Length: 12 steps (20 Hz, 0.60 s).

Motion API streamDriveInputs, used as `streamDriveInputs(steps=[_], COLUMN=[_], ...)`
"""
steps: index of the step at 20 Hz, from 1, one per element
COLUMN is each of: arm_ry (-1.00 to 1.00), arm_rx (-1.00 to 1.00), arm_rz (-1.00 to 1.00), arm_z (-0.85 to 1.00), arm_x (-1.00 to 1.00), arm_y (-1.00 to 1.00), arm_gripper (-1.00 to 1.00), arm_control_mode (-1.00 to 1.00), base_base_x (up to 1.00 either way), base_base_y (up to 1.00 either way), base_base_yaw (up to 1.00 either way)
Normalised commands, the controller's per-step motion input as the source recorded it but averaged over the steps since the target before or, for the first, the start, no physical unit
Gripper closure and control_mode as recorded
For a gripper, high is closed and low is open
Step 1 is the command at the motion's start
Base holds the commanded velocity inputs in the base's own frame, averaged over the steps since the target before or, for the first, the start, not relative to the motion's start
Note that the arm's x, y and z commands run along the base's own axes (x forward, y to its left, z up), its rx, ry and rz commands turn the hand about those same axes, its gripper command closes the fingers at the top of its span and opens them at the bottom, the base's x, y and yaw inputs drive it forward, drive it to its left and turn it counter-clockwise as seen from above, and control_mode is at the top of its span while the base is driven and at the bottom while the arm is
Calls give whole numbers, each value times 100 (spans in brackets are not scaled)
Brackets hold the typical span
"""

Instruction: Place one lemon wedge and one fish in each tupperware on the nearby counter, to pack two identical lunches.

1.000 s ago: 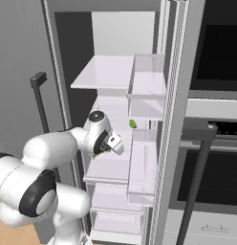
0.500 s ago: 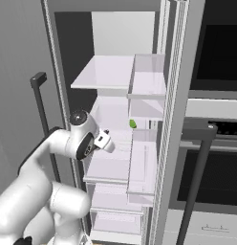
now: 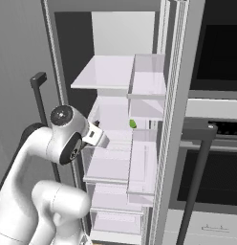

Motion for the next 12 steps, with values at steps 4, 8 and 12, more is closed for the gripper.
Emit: streamDriveInputs(steps=[4, 8, 12], arm_ry=[-5, 0, 0], arm_rx=[-2, 0, 0], arm_rz=[0, 0, 0], arm_z=[6, 0, 0], arm_x=[-25, 0, 0], arm_y=[0, 0, 0], arm_gripper=[100, 100, 100], arm_control_mode=[100, 100, 100], base_base_x=[-75, -100, -100], base_base_y=[0, 0, -9], base_base_yaw=[0, 0, 0])
